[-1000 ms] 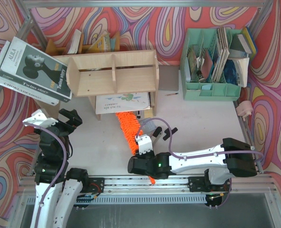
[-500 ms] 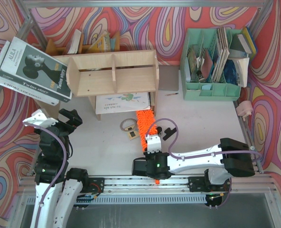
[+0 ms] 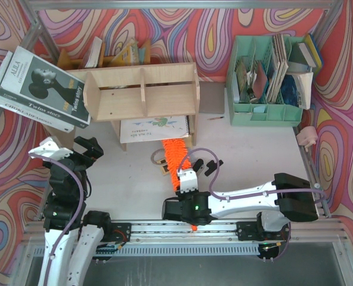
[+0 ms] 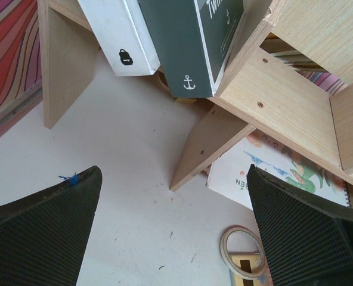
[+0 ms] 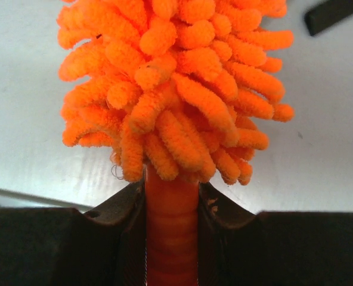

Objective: Dust the bookshelf with a duster

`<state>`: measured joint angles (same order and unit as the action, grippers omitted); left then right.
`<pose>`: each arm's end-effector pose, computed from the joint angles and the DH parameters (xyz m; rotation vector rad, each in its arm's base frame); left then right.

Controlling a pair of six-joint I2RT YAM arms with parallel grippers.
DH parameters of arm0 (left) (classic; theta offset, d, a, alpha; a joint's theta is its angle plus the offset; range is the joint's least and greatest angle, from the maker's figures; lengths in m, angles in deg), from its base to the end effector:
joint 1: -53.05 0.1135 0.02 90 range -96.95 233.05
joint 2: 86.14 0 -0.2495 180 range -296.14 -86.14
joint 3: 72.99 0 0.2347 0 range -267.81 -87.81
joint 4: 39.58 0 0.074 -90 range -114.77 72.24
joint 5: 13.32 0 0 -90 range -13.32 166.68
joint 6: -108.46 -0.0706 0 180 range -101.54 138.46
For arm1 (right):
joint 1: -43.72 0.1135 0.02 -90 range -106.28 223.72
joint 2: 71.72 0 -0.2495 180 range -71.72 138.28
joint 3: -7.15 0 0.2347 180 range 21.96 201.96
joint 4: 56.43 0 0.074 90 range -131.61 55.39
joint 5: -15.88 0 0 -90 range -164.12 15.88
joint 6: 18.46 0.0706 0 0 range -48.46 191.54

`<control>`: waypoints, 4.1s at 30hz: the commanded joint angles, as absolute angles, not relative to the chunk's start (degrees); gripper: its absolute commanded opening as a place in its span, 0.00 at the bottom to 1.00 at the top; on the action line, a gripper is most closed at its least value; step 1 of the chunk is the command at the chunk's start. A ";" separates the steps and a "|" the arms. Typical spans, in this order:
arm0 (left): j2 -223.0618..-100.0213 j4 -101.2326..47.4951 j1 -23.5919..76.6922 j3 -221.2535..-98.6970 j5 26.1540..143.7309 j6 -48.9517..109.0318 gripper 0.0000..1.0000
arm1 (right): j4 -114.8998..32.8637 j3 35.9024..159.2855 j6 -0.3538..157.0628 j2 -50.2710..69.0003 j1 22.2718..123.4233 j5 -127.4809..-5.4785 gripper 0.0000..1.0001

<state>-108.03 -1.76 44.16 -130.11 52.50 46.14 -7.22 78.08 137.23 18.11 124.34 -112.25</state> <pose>0.1215 0.0103 0.3357 -0.5775 1.5073 -0.1526 0.0902 0.2786 0.1668 -0.1523 2.3939 0.2033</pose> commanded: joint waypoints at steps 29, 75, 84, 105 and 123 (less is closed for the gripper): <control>-108.14 -2.36 44.61 -130.37 53.24 46.50 0.98 | 1.13 78.71 148.02 19.11 121.75 -114.33 0.00; -108.14 -2.35 44.70 -130.35 53.17 46.59 0.99 | -19.54 85.82 114.16 29.13 121.44 -99.60 0.00; -108.16 -2.40 44.70 -130.37 53.16 46.59 0.99 | -15.13 80.84 123.90 19.08 121.78 -110.35 0.00; -108.11 -2.42 44.70 -130.35 53.35 46.67 0.99 | -3.09 76.75 140.90 19.53 119.88 -108.63 0.00; -107.94 -2.37 44.70 -130.35 53.25 46.58 0.99 | -10.88 75.07 130.26 13.72 119.66 -109.23 0.00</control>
